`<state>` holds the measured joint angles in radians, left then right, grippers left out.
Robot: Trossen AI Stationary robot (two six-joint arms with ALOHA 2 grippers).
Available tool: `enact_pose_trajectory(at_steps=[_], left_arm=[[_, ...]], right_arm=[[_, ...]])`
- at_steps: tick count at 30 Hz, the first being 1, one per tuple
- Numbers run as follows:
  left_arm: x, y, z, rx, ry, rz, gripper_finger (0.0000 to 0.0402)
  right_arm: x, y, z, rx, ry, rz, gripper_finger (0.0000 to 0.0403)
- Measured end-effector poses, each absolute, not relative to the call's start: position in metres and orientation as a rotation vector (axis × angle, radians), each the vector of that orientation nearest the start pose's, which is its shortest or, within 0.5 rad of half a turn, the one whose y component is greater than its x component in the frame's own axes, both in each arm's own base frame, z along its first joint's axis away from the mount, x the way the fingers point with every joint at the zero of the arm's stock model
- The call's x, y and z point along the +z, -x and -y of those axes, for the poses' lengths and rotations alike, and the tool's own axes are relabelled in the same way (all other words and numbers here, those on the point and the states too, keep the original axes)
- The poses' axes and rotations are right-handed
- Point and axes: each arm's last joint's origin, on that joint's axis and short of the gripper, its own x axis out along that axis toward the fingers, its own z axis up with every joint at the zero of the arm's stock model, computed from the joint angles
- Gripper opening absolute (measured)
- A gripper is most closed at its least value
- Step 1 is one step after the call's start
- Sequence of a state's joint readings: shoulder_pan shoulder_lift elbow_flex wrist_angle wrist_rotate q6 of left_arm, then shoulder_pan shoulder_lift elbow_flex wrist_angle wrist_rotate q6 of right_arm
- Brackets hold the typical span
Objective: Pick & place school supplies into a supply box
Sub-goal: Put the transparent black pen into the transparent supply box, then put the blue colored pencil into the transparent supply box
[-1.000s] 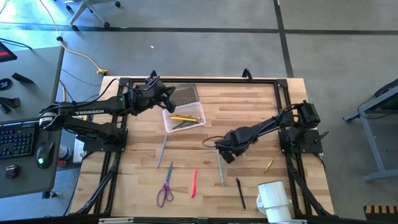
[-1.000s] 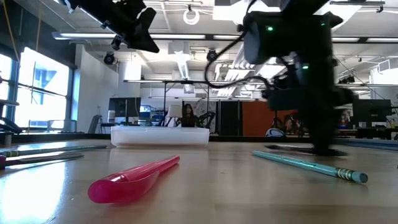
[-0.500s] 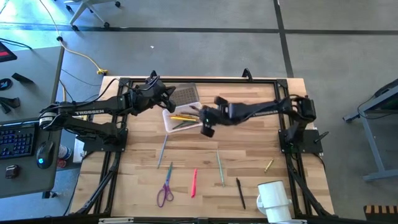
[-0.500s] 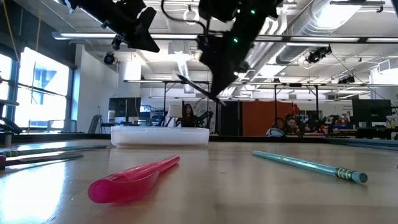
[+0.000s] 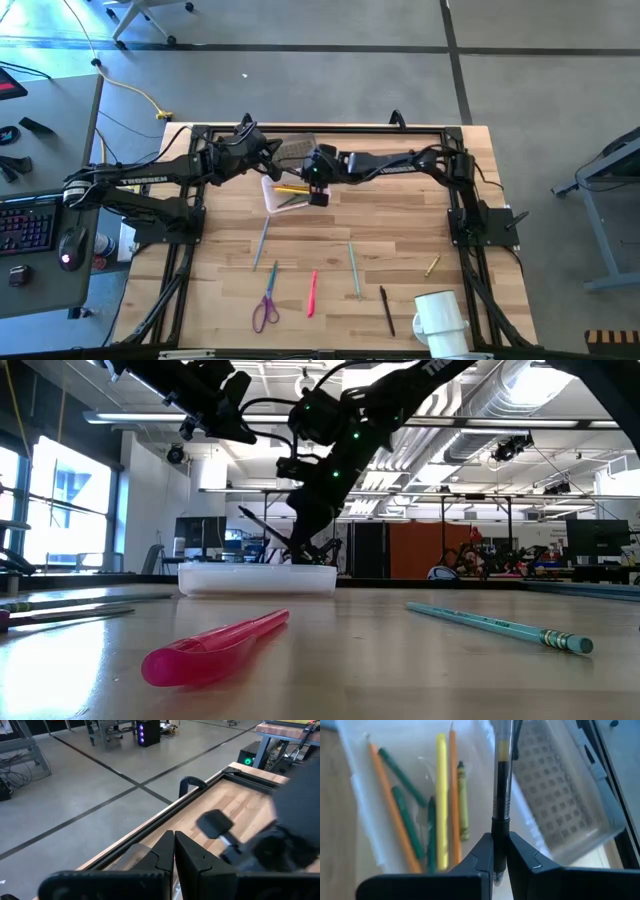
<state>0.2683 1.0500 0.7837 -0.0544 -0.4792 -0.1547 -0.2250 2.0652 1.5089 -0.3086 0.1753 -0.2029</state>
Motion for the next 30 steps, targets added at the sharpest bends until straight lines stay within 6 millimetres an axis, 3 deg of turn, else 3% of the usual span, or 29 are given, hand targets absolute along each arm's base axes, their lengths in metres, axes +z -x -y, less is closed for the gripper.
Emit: enact_pose_trajectory(at_steps=[7, 15, 20, 30], left_arm=[[0.296, -0.218, -0.074, 0.764, 0.112, -0.269, 0.0046], [0.296, -0.218, -0.073, 0.749, 0.115, -0.271, 0.0046], [0.295, -0.219, -0.071, 0.665, 0.141, -0.28, 0.0046], [0.29, -0.219, -0.069, 0.602, 0.238, -0.323, 0.0046]], right_arm=[[0.174, -0.442, 0.119, -0.216, 0.18, -0.877, 0.002], [0.151, -0.43, 0.136, -0.231, 0.154, -0.863, 0.0026], [0.141, -0.422, 0.141, -0.221, 0.175, -0.901, 0.0044], [0.143, -0.425, 0.137, -0.228, 0.218, -0.888, 0.01]])
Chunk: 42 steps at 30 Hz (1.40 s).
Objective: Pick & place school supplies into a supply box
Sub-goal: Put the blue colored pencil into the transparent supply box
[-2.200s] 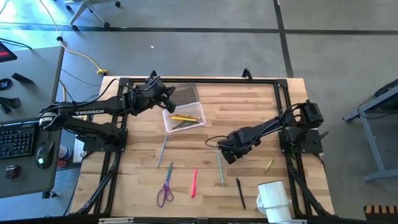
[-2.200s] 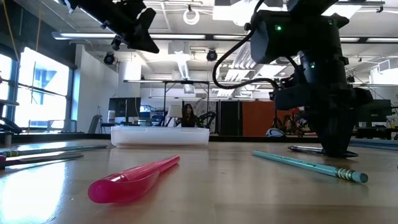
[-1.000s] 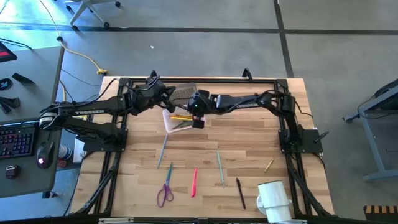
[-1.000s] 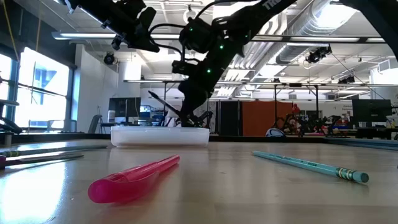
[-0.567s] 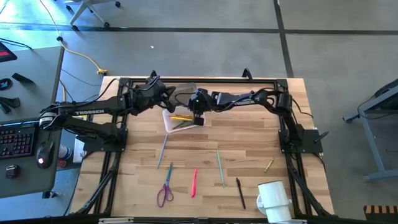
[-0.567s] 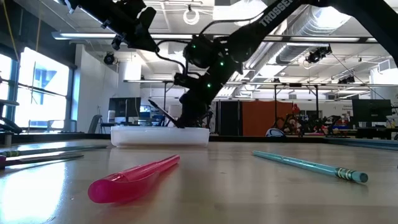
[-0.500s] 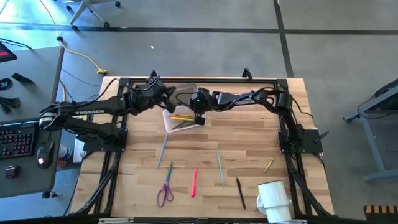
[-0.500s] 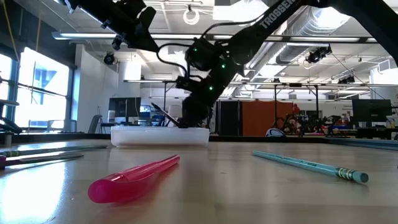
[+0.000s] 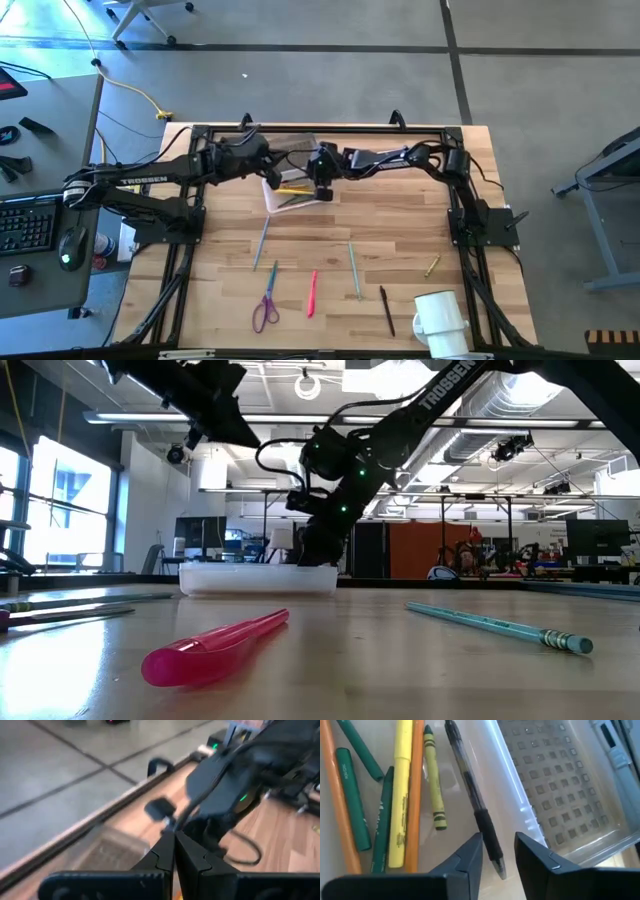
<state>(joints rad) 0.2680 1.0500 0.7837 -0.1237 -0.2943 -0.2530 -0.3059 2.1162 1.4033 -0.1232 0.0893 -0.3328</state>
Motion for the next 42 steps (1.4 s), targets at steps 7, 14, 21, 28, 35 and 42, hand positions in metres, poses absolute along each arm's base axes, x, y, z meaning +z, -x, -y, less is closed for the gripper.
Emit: enact_pose_trajectory(at_steps=[7, 14, 21, 28, 35, 42], left_arm=[[0.256, -0.199, -0.057, 0.59, 0.568, -0.694, 0.0046], [0.228, -0.18, 0.001, 0.755, 0.741, -1.057, 0.0046], [0.229, -0.17, 0.07, 0.721, 0.69, -0.886, 0.0046], [0.227, -0.154, 0.108, 0.71, 0.705, -0.657, 0.0046], [0.189, -0.165, 0.132, 0.81, 0.673, -0.78, 0.0046], [0.17, -0.175, 0.135, 0.894, 0.696, -0.813, 0.0046]], right_arm=[[0.162, -0.444, 0.108, -0.247, 0.327, -0.839, 0.0107], [0.186, -0.461, 0.082, -0.345, 0.443, -0.795, 0.0101], [0.196, -0.462, 0.075, -0.416, 0.411, -0.777, 0.0098], [0.207, -0.454, 0.067, -0.381, 0.271, -0.791, 0.0077], [0.212, -0.45, 0.054, -0.313, 0.193, -0.803, 0.0062], [0.212, -0.45, 0.051, -0.294, 0.221, -0.815, 0.0046]])
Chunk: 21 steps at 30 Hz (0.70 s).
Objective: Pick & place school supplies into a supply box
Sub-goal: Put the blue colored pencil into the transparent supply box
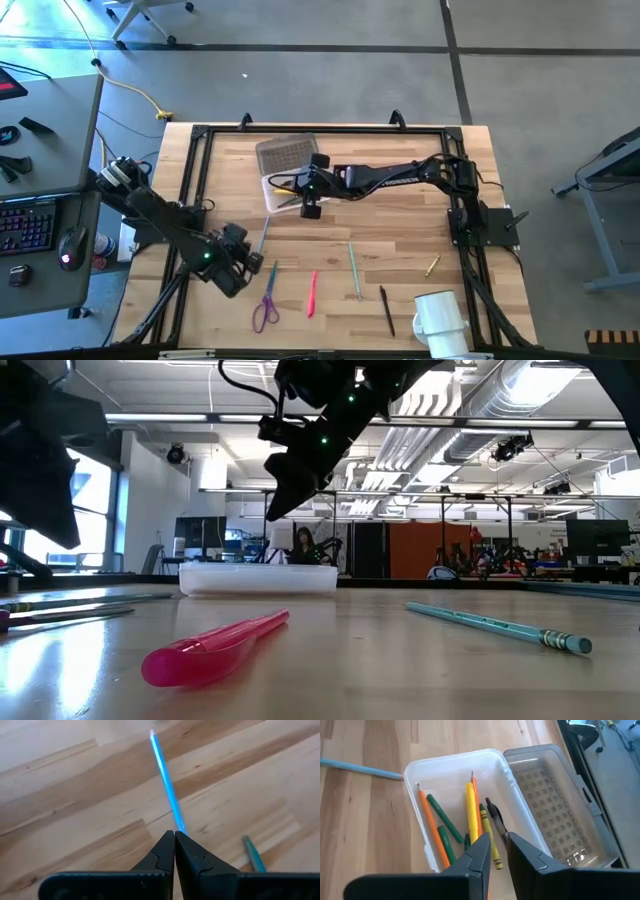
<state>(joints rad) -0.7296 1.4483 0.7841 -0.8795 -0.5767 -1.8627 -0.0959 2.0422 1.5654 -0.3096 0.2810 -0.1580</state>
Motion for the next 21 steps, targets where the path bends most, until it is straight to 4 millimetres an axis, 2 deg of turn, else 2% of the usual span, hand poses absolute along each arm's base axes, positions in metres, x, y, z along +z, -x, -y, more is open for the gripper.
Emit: enact_pose_trajectory(at_steps=[5, 13, 17, 21], left_arm=[[0.168, -0.181, 0.127, 0.931, 0.74, -0.89, 0.0046], [0.168, -0.193, 0.112, 0.912, 0.678, -0.941, 0.0046], [0.168, -0.2, 0.114, 0.815, 0.687, -0.986, 0.0046], [0.169, -0.204, 0.116, 0.783, 0.698, -0.958, 0.0046]], right_arm=[[0.214, -0.451, 0.055, -0.305, 0.22, -0.789, 0.0035], [0.215, -0.452, 0.057, -0.303, 0.212, -0.766, 0.0031], [0.215, -0.453, 0.056, -0.274, 0.204, -0.762, 0.003], [0.216, -0.454, 0.057, -0.25, 0.193, -0.751, 0.0026]])
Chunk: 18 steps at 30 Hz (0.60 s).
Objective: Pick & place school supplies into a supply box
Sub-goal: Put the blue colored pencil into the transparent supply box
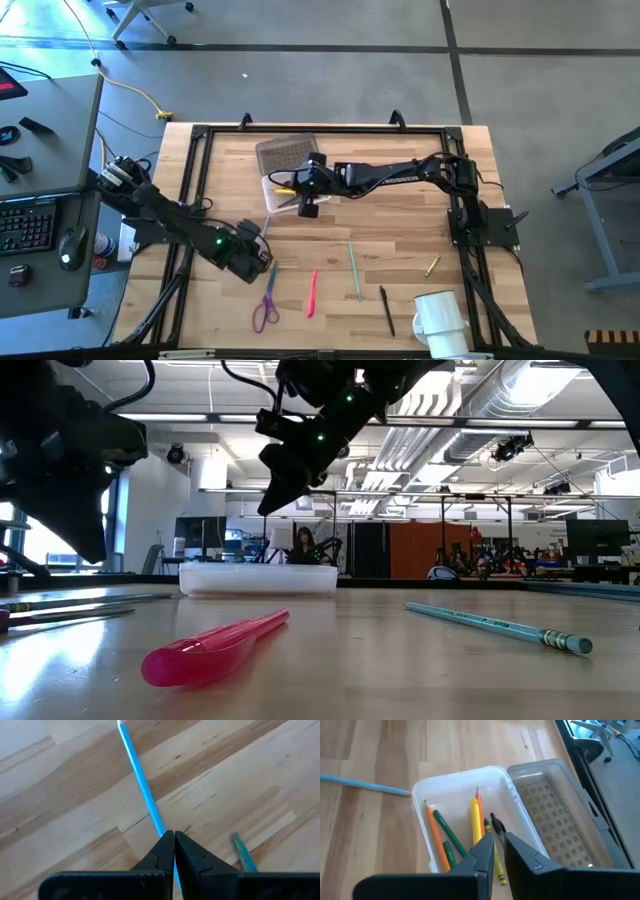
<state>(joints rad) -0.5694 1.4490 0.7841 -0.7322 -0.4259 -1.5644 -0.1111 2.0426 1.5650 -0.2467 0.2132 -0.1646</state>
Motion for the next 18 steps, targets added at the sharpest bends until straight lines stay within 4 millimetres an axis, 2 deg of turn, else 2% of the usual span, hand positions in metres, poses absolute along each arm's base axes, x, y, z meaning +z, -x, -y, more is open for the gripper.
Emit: enact_pose_trajectory(at_steps=[7, 13, 18], left_arm=[[0.169, -0.204, 0.116, 0.759, 0.666, -0.969, 0.0055], [0.167, -0.205, 0.116, 0.774, 0.644, -0.953, 0.0124], [0.151, -0.209, 0.118, 0.841, 0.596, -0.942, 0.017]], right_arm=[[0.218, -0.456, 0.056, -0.216, 0.179, -0.707, 0.0027], [0.218, -0.457, 0.055, -0.189, 0.169, -0.705, 0.0024], [0.218, -0.457, 0.055, -0.183, 0.167, -0.705, 0.0025]])
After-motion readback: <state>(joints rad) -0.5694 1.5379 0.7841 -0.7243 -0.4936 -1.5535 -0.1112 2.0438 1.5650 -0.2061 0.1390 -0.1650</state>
